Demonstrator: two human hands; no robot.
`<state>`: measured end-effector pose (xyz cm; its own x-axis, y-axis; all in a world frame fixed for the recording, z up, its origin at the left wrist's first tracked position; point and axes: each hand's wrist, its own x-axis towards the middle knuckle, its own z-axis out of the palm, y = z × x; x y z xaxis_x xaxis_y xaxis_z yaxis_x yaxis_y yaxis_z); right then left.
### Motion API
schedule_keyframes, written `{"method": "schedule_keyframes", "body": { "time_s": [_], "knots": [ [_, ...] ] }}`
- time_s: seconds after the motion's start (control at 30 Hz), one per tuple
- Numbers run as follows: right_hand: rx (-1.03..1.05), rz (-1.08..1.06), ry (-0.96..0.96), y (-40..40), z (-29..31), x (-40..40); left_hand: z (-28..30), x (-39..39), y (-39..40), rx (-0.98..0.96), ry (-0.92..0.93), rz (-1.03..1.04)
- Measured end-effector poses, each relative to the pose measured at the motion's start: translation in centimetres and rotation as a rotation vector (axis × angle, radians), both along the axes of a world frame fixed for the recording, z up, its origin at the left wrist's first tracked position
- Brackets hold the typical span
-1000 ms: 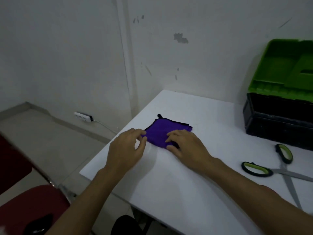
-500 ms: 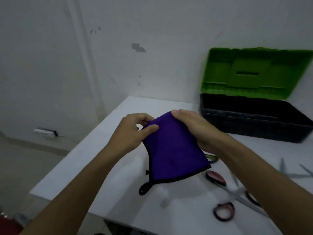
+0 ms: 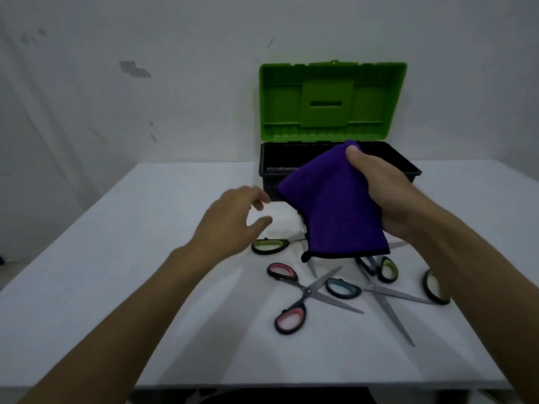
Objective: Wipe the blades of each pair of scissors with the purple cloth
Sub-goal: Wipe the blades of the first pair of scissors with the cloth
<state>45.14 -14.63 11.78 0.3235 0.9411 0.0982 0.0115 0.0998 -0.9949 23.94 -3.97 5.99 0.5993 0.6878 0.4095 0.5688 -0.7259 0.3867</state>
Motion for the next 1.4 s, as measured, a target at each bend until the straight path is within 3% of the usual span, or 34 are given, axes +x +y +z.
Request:
{"method": "schedule_keyframes", "body": {
  "time_s": [0.2,0.33,0.5,0.6,0.73,1.0,1.17,1.33,1.4],
  "knots": [
    [-0.158,-0.150,0.061,-0.1,-2.3,2.4,-3.2,3.8,0.6,-0.103,0.603,-0.007],
    [-0.324,-0.147,0.008,-0.6,-2.9,3.5,-4.2,6.1,1.5,-0.104,0.609,-0.008],
    [-0.296,-0.048,-0.129,-1.4,-2.7,4.2,-3.3,6.7,1.3,-0.161,0.584,0.003],
    [-0.145,-0.015,-0.119,-2.0,-2.3,4.1,-2.1,5.3,1.2,-0.329,0.430,0.016],
    [0.047,-0.020,-0.100,-1.7,-1.7,4.0,0.3,2.1,-0.2,-0.644,0.021,0.022],
    [0.212,-0.177,-0.295,1.4,-2.0,3.0,3.1,1.8,-0.2,-0.727,-0.455,-0.053],
    [0.415,-0.292,-0.702,3.3,-1.0,4.9,5.2,6.9,1.5,-0.701,-0.562,-0.165],
    [0.457,-0.330,-0.580,5.6,-0.1,7.2,4.7,10.9,3.7,-0.625,-0.572,-0.165],
    [0.458,-0.353,-0.713,6.2,-0.1,7.9,4.1,11.8,4.2,-0.588,-0.553,-0.148]
  ]
}}
